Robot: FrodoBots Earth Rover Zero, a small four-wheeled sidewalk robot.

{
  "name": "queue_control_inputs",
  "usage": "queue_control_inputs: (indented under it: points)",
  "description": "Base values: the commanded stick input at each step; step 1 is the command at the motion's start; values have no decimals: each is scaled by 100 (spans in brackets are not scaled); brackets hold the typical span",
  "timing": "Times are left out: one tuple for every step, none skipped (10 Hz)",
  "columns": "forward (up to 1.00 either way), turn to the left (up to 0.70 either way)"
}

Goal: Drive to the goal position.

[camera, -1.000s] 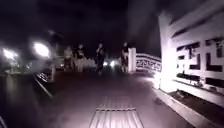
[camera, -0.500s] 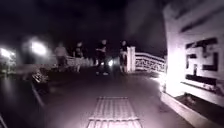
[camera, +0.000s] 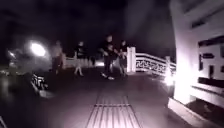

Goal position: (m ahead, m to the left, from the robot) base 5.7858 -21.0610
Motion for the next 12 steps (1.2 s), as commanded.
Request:
queue_control_inputs:
  points:
    - [45, 0]
    - [45, 0]
    - [45, 0]
    - [45, 0]
    - [45, 0]
    - [45, 0]
    - [45, 0]
    - [45, 0]
    - [45, 0]
    - [45, 0]
    - [45, 0]
    - [45, 0]
